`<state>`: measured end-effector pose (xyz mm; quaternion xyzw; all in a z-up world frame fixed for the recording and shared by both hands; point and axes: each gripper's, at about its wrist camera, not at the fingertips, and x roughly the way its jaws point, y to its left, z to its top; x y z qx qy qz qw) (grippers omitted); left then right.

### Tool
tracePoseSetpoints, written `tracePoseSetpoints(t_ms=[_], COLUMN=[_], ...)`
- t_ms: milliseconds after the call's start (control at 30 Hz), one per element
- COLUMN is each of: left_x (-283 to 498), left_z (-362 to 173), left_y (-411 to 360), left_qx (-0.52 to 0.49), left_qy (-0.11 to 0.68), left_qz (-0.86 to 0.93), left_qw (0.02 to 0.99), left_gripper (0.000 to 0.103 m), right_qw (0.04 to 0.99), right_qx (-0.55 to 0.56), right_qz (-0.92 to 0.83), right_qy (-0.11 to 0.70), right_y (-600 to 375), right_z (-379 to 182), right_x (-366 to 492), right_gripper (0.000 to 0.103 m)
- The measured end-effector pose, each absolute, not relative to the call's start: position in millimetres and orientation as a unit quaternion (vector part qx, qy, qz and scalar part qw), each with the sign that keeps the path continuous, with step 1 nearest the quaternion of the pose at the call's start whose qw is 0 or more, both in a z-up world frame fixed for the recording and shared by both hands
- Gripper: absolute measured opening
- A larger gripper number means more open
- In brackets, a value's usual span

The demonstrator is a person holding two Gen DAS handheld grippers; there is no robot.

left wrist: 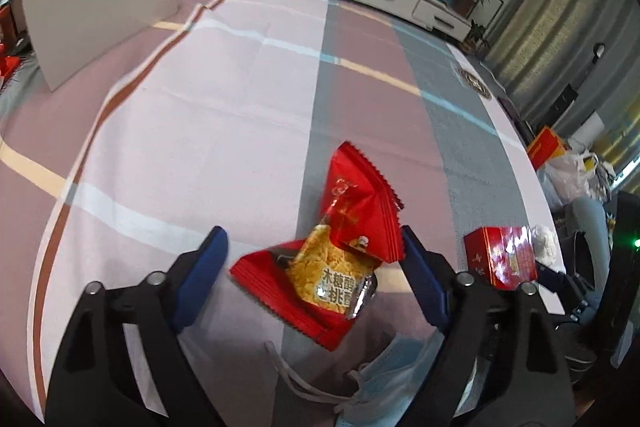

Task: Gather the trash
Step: 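Grasp the red cigarette box with the right gripper while the left grasps the red snack bag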

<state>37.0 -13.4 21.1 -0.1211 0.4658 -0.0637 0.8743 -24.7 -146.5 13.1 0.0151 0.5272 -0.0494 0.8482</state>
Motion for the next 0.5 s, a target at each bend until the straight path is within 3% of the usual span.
tracePoseSetpoints(t_ms=[67, 233, 500], left_x=[35.5, 32.9, 26.1], left_z=[21.7, 23.5, 39.1], left_y=[-13.3, -6.3, -0.9], left_qx=[-0.121, -0.14, -0.147], left_qy=[0.464, 0.462, 0.44], left_qz=[-0.061, -0.063, -0.061], left_qw=[0.876, 0.874, 0.884], left_gripper=[0.071, 0.062, 0.055], right_qw=[0.849, 0.852, 0.859], right_qx=[0.018, 0.039, 0.054], right_qz=[-0.045, -0.038, -0.025], right_qy=[0.526, 0.52, 0.509], right_y=[-147.6, -152.2, -152.4], right_z=[13.5, 17.3, 25.2], right_x=[-23.0, -25.3, -27.3], right_gripper=[0.099, 0.091, 0.09])
